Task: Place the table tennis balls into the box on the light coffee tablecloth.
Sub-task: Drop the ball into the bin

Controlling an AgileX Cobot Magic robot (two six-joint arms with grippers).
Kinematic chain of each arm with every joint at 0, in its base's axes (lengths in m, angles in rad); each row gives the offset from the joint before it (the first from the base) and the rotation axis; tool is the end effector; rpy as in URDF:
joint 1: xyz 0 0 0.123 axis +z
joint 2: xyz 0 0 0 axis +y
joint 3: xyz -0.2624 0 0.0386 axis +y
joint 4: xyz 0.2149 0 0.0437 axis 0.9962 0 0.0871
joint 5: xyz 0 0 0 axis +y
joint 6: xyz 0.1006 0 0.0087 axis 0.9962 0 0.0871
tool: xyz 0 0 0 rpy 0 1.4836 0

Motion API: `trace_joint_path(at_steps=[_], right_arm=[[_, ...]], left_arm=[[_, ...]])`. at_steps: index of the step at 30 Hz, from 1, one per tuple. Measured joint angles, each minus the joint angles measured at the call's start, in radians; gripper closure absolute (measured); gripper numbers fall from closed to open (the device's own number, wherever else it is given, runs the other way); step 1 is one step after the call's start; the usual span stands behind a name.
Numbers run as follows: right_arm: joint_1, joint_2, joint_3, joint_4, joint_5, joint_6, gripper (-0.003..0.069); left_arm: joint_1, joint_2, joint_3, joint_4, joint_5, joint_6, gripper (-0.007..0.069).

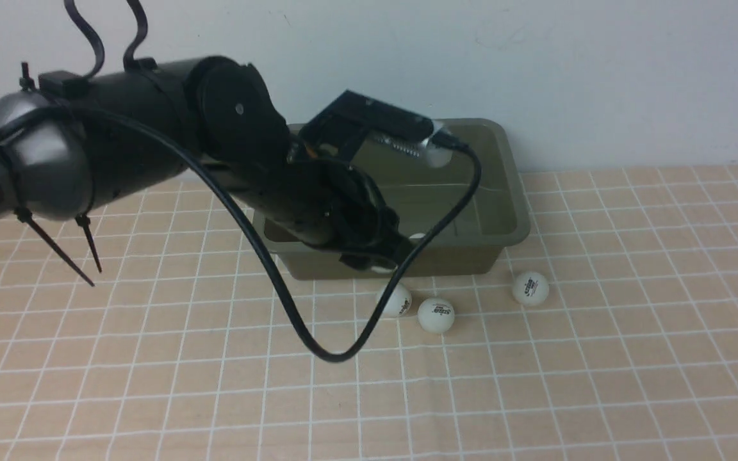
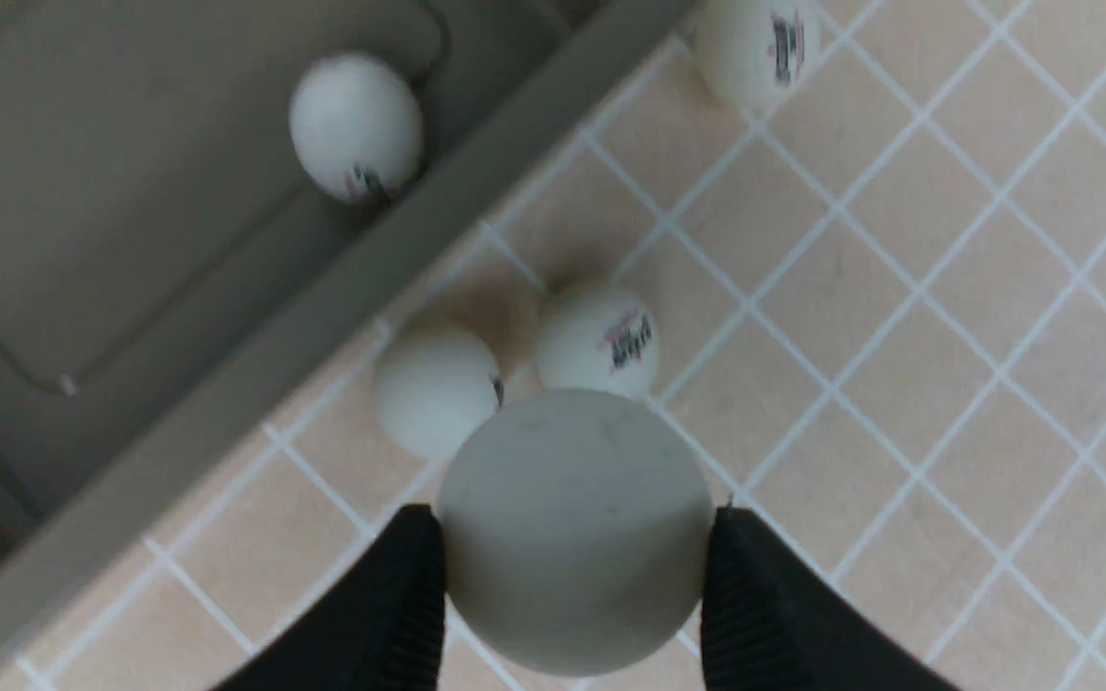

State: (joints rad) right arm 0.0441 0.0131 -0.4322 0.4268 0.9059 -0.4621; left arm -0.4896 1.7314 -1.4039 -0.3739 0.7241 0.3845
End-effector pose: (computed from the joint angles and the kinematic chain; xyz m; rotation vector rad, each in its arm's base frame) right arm 0.0047 0.0332 0.2593 -0.4402 1.8590 0.2215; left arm 0.3028 -0.1891 0.2696 0.8288 2.3816 -0.4662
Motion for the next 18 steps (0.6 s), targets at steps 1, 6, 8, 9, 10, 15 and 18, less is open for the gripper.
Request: trace_joint_path(at_steps=[1, 6, 8, 9, 10, 15, 18], right_arm=[[0.0, 0.0, 0.0, 0.0, 0.0, 0.0, 0.045], [0.0, 0.0, 0.0, 0.0, 0.0, 0.0, 0.045], [0.0, 0.0, 0.0, 0.0, 0.0, 0.0, 0.045], [0.0, 0.0, 0.0, 0.0, 0.0, 0.0, 0.045], [0.0, 0.0, 0.0, 0.0, 0.0, 0.0, 0.045], [0.0, 0.0, 0.0, 0.0, 0.0, 0.0, 0.045], [0.0, 0.0, 0.0, 0.0, 0.0, 0.0, 0.045]], left_arm=[[0.019, 0.016, -0.03, -0.005, -0.004, 0.002, 0.0351], [0.11, 0.124, -0.127, -0.006, -0.048, 0.003, 0.0351], [0.148, 0.192, -0.182, -0.007, -0.048, 0.009, 0.0351], [0.153, 0.204, -0.193, -0.007, -0.047, 0.011, 0.0351], [0.166, 0.236, -0.226, -0.013, -0.025, 0.028, 0.0351], [0.176, 0.318, -0.358, -0.023, 0.119, 0.082, 0.0253], [0.175, 0.328, -0.43, -0.025, 0.225, 0.065, 0.0167]])
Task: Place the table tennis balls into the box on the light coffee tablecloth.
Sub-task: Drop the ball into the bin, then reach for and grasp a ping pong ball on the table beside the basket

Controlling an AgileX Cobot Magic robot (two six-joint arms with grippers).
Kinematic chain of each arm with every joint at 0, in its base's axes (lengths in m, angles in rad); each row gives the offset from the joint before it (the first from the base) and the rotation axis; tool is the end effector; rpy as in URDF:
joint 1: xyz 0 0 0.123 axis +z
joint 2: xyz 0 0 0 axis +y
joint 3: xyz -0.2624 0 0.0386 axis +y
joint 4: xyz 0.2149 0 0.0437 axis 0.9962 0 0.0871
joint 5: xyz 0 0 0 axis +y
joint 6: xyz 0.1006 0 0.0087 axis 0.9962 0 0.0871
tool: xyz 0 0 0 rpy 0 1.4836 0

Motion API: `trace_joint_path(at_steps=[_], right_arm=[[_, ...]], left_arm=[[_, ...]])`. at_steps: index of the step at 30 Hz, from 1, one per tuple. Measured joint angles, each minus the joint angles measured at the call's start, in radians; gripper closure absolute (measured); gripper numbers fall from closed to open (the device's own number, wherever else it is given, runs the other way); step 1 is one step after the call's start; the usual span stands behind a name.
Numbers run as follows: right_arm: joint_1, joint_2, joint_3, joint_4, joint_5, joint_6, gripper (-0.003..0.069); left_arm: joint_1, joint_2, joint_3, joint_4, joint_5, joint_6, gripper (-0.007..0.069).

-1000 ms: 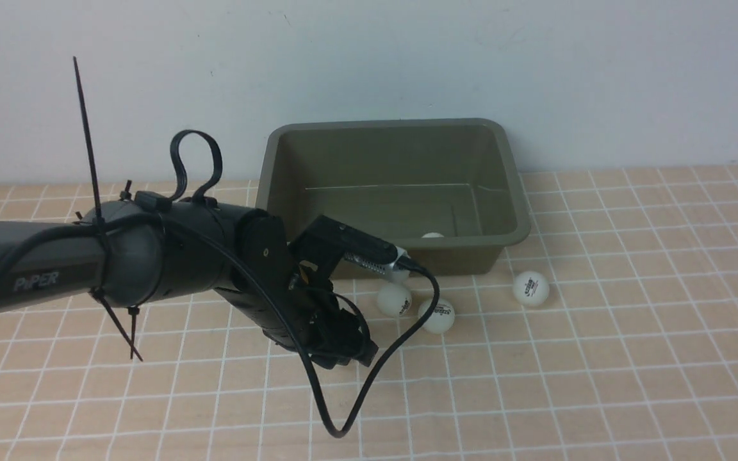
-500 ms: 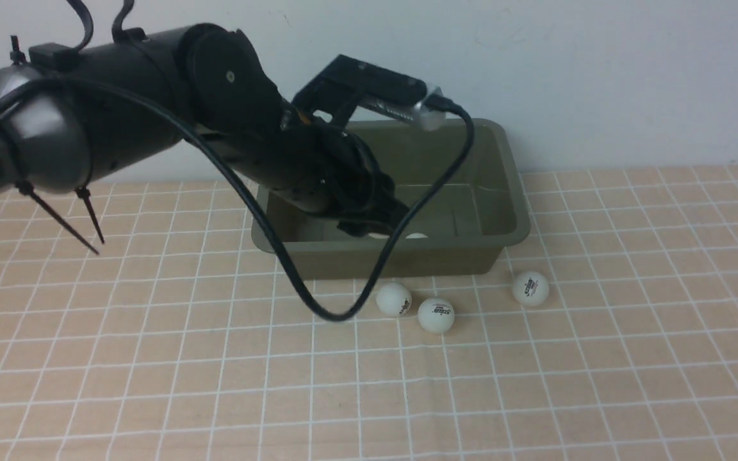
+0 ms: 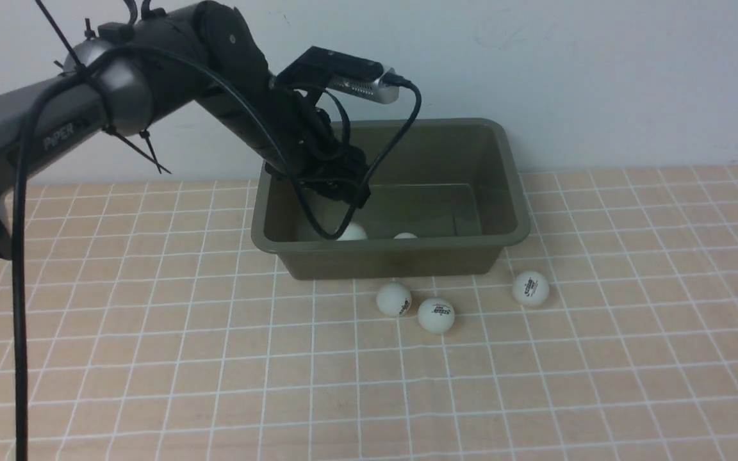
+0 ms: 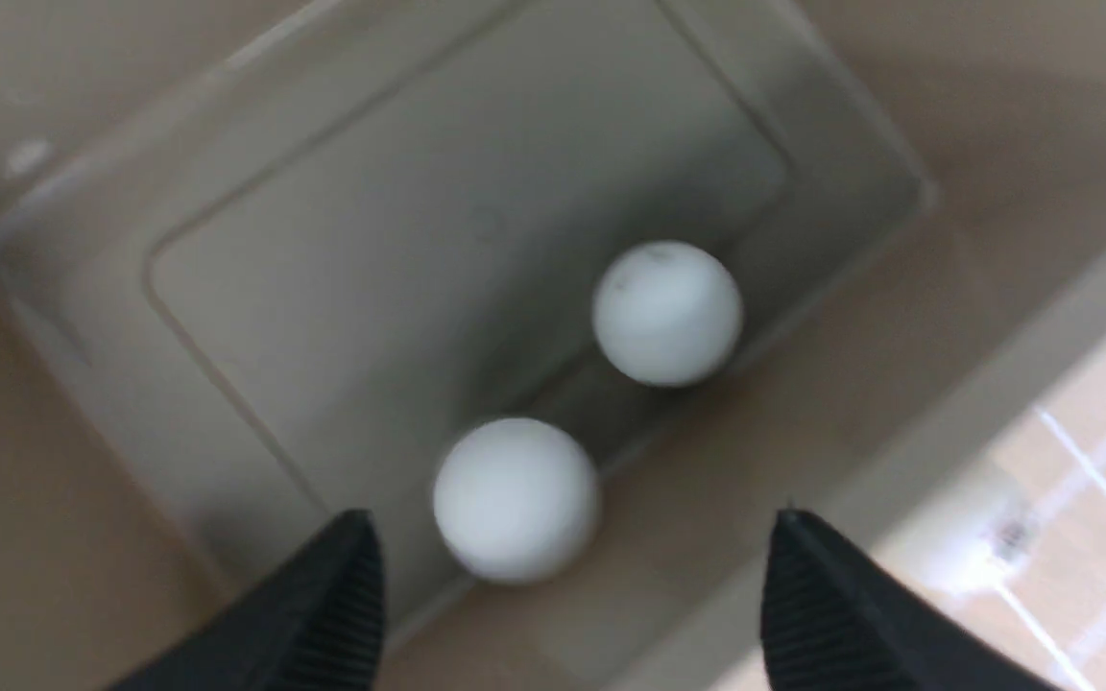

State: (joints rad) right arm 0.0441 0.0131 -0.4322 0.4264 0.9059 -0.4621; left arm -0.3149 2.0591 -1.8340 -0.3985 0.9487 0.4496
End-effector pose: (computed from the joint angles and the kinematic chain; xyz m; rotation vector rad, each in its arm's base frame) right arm 0.0047 0.0331 0.2593 -0.4402 1.8591 0.2210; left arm 0.3935 -0.1617 0.2482 0.7823 2.4826 -0.4570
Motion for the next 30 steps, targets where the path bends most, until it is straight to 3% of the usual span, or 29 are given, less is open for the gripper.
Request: trace_joint_path(at_steps=[5, 14, 18, 22, 30], right_arm=[[0.0, 0.0, 0.0, 0.0, 0.0, 0.0, 0.045], [0.0, 0.0, 0.0, 0.0, 0.001, 0.0, 0.045], [0.0, 0.001, 0.0, -0.001, 0.004, 0.0, 0.045], [0.0, 0.005, 0.0, -0.001, 0.007, 0.0, 0.045], [0.0, 0.005, 0.0, -0.005, 0.007, 0.0, 0.045]], left_arm=[[0.0, -0.019, -0.147, -0.005, 0.218, -0.071, 0.0151], [-0.008, -0.099, -0.234, -0.071, 0.287, -0.226, 0.0289], [-0.043, -0.175, -0.088, -0.069, 0.288, -0.242, 0.0385], [-0.085, -0.267, 0.118, -0.058, 0.288, -0.244, 0.043], [-0.153, -0.394, 0.473, -0.016, 0.275, -0.299, 0.0442]])
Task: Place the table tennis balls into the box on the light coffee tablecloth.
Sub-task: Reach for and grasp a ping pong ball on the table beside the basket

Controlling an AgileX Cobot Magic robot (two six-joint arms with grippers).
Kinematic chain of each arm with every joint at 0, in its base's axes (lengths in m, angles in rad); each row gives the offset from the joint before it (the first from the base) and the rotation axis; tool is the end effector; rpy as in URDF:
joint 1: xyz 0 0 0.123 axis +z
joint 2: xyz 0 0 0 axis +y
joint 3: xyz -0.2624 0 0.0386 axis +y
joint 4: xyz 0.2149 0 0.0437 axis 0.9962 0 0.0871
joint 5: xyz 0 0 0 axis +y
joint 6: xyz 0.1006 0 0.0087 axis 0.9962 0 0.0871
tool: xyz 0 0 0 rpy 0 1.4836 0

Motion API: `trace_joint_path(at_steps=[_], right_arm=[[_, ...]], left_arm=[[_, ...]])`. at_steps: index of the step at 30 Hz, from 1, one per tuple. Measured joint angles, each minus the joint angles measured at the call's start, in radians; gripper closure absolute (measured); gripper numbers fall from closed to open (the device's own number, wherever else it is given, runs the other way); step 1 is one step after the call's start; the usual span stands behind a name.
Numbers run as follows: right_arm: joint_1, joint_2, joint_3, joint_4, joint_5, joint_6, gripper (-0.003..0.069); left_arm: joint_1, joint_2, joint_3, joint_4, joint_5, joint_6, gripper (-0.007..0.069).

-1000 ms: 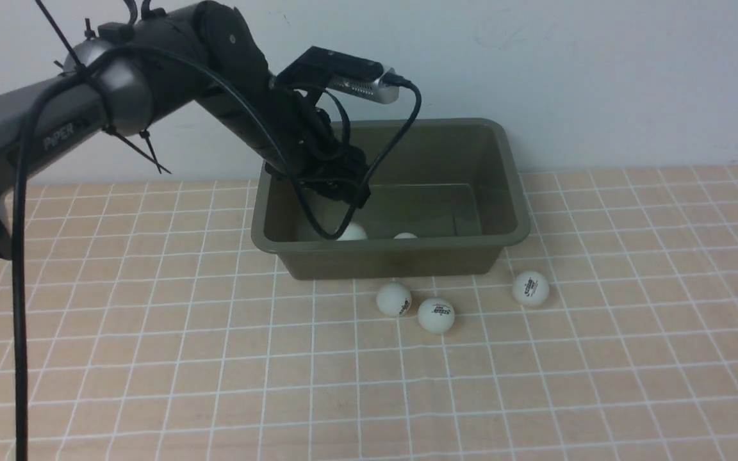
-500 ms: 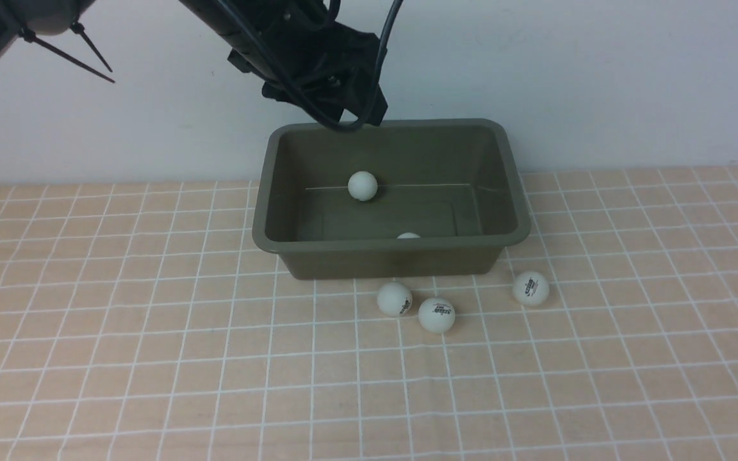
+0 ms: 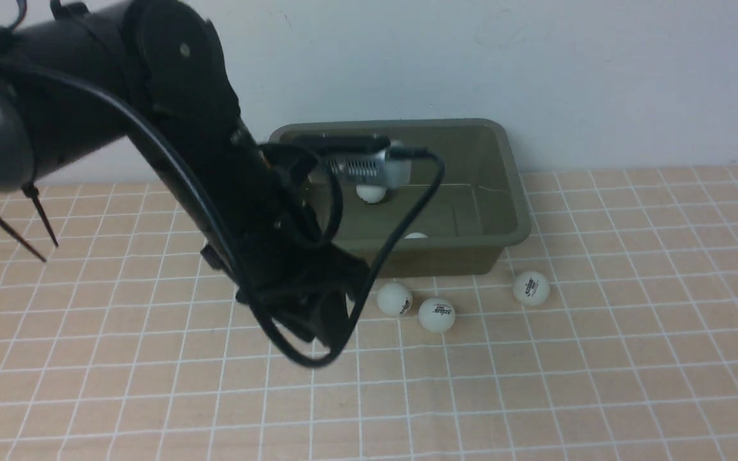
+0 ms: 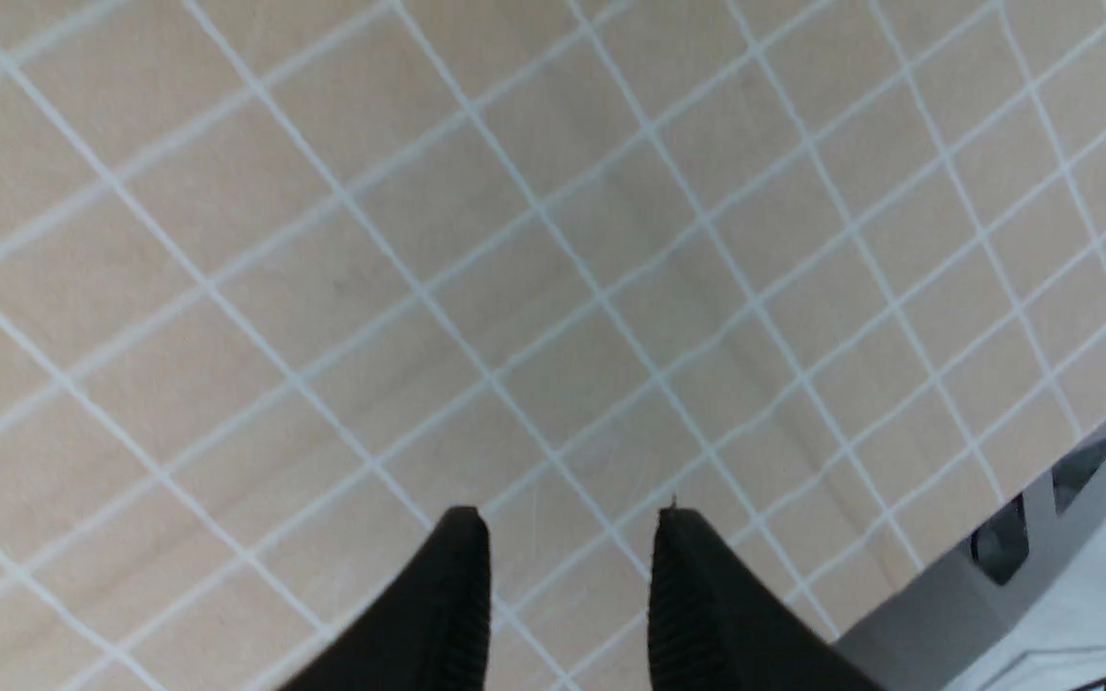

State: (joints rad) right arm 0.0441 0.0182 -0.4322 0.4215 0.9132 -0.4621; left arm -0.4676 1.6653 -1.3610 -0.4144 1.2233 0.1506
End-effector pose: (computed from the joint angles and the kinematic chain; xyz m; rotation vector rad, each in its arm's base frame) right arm 0.0052 0.0330 0.2584 -0.4444 1.8714 0.2184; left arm 0.2471 -0.1676 0.2656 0.7467 2.9185 -0.6318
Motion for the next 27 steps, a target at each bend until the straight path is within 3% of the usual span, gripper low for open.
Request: trace_joint_path(at_steps=[7, 12, 22, 27], right_arm=[[0.0, 0.0, 0.0, -0.002, 0.001, 0.0, 0.045], [0.0, 0.0, 0.0, -0.004, 0.001, 0.0, 0.045], [0.0, 0.0, 0.0, -0.012, -0.001, 0.0, 0.045], [0.0, 0.0, 0.0, -0.014, -0.001, -0.001, 0.045]], left_arm=[[-0.059, 0.024, 0.14, 0.008, -0.329, -0.128, 0.0442], [-0.059, 0.076, 0.144, -0.033, -0.539, -0.151, 0.0438], [-0.059, 0.195, 0.144, -0.114, -0.693, -0.157, 0.0426], [-0.06, 0.224, 0.144, -0.129, -0.795, -0.156, 0.0385]])
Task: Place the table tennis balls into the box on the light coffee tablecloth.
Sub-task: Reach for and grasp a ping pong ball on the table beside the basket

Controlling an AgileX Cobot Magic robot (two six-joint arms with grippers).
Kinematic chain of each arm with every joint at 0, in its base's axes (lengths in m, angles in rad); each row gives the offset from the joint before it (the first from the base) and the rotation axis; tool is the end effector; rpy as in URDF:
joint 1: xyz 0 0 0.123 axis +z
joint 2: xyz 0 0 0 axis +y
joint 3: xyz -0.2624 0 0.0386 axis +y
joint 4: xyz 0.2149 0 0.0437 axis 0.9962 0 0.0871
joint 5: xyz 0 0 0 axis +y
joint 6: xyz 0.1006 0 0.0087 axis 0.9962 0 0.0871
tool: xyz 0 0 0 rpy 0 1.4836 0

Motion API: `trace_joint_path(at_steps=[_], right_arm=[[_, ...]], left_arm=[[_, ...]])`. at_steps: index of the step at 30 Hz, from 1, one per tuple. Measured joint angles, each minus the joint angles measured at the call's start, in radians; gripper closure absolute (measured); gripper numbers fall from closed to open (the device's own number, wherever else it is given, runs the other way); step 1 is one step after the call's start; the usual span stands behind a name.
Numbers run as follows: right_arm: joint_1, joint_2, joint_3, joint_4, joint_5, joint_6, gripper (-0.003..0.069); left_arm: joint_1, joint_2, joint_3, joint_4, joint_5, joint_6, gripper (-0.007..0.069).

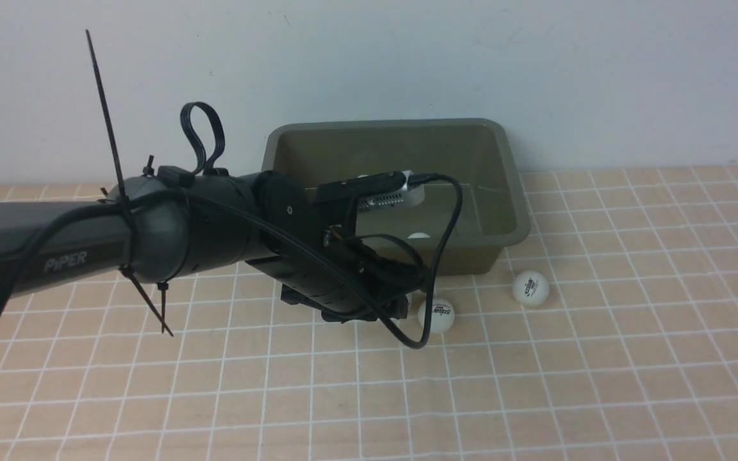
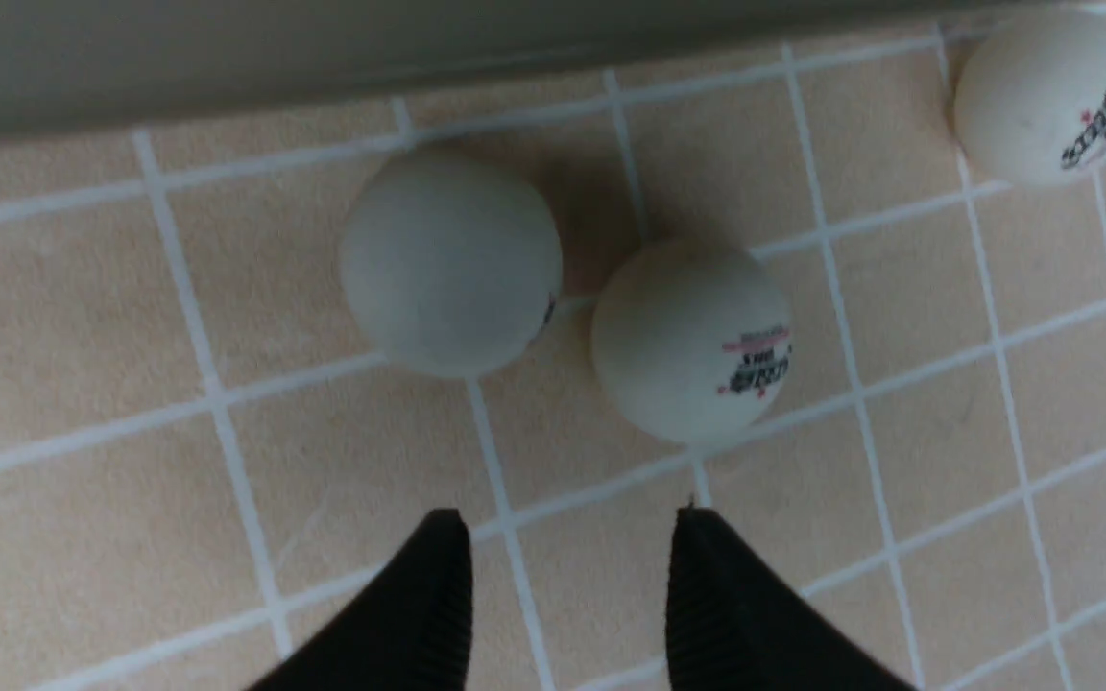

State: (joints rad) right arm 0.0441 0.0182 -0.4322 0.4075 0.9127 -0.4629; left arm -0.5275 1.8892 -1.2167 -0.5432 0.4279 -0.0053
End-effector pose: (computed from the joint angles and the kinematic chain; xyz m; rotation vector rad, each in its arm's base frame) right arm 0.0055 0.0320 0.2581 -0.4469 1.8737 0.2017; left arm 0.3095 -0.2054 0.1797 0.1167 2.6344 -0.6614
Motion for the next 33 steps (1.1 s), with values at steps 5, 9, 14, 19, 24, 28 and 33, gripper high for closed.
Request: trace_joint_path(at_steps=[5, 9, 14, 19, 24, 28, 33], right_arm=[[0.0, 0.0, 0.0, 0.0, 0.0, -0.014, 0.045], [0.0, 0.0, 0.0, 0.0, 0.0, -0.014, 0.045], [0.0, 0.0, 0.0, -0.001, 0.0, -0.015, 0.045], [0.0, 0.0, 0.0, -0.001, 0.0, -0.018, 0.045], [0.0, 0.0, 0.0, -0.001, 0.0, -0.018, 0.045], [0.0, 0.0, 0.0, -0.001, 0.0, -0.018, 0.045], [0.0, 0.0, 0.0, -0.002, 0.0, -0.019, 0.045]], left_arm=[[0.0, 0.0, -0.001, -0.006, -0.06, 0.017, 0.0319], [0.0, 0.0, -0.001, -0.005, -0.075, 0.06, 0.0283], [0.0, 0.0, -0.001, -0.003, -0.106, 0.087, 0.027], [0.0, 0.025, -0.001, 0.014, -0.124, 0.11, 0.027], [-0.009, 0.062, -0.001, 0.02, -0.149, 0.119, 0.027], [-0.016, 0.08, -0.001, 0.021, -0.181, 0.129, 0.027], [-0.016, 0.097, -0.001, 0.021, -0.219, 0.132, 0.027]])
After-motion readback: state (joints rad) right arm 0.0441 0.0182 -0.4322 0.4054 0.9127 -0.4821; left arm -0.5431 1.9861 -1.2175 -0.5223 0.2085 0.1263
